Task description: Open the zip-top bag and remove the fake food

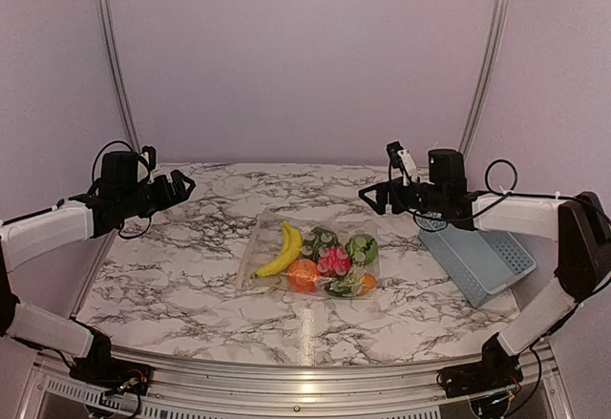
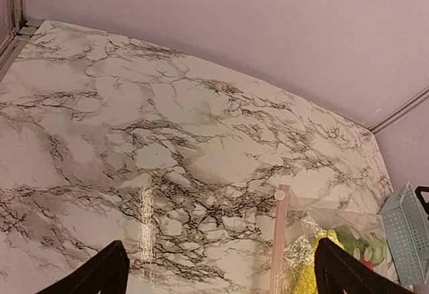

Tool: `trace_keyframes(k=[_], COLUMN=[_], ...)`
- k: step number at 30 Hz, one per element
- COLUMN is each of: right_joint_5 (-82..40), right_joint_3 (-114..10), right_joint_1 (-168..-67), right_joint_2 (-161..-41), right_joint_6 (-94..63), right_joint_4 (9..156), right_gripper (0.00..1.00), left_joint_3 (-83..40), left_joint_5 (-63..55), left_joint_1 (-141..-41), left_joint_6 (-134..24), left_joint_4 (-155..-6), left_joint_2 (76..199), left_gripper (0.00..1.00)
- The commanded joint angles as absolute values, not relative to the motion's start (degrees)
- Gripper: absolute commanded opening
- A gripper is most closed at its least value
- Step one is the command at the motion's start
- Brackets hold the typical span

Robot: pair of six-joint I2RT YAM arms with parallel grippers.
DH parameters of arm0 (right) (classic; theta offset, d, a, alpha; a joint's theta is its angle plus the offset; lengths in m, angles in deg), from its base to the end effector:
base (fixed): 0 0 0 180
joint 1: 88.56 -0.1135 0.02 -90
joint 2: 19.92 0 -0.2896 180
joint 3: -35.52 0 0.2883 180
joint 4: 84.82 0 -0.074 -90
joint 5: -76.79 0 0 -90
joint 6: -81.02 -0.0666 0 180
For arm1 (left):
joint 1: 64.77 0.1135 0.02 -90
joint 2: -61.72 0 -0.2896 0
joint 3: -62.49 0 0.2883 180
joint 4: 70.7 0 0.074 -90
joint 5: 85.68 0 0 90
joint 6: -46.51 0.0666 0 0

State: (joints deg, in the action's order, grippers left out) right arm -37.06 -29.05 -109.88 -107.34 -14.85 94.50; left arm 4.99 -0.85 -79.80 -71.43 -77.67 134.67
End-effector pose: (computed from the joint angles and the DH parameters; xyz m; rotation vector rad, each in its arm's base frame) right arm 0.3594 0.1692 0.2370 -0.5420 1.9408 0.7172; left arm 0.3294 -0.0947 0.2600 -0.1652 1.9991 -0.5756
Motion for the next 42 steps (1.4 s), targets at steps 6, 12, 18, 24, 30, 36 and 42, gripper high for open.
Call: trace_keyframes(k=[6, 12, 18, 24, 30, 36, 42], right_joint_5=[-40.74, -43.48, -45.38, -46.52, -47.09, -48.02, -48.36], right_joint_3=[-33.63, -34.4, -34.44, -33.72, -33.51, -33.15, -32.92], right_joint_1=[-110.74, -110.88, -110.96, -111.13, -111.79, -112.19, -112.2], right_joint_2=[-107.45, -108.9, -110.17, -110.79, -112.21, -114.71, -114.99], right_joint_6=[-12.61, -13.65, -14.52, -15.44, -15.25, -15.1, -15.37], right_joint_4=[91.01, 91.72, 92.27, 92.8, 91.5, 91.36, 92.0], right_gripper=[0.99, 0.99, 0.99, 0.99, 0.99, 0.99, 0.99], left_joint_3=[8.13, 11.05, 11.51, 8.12, 5.22, 3.03, 2.09], left_joint_5=[-14.98, -20.17, -23.56, -23.98, -24.91, -25.34, -27.61], left_joint_1=[-80.28, -81.18, -83.75, -86.95, -88.99, -90.87, -92.26], left_joint_6=[-69.74, -70.5, -71.18, -71.27, -72.4, -73.71, -76.66], left_joint_4=[-72.67, -69.18, -64.02, -62.04, -59.56, -57.75, -52.89], left_joint_2=[134.2, 136.33, 142.22, 150.14, 157.24, 163.5, 168.61], left_gripper=[0.99, 0.99, 0.99, 0.99, 0.99, 0.99, 0.85])
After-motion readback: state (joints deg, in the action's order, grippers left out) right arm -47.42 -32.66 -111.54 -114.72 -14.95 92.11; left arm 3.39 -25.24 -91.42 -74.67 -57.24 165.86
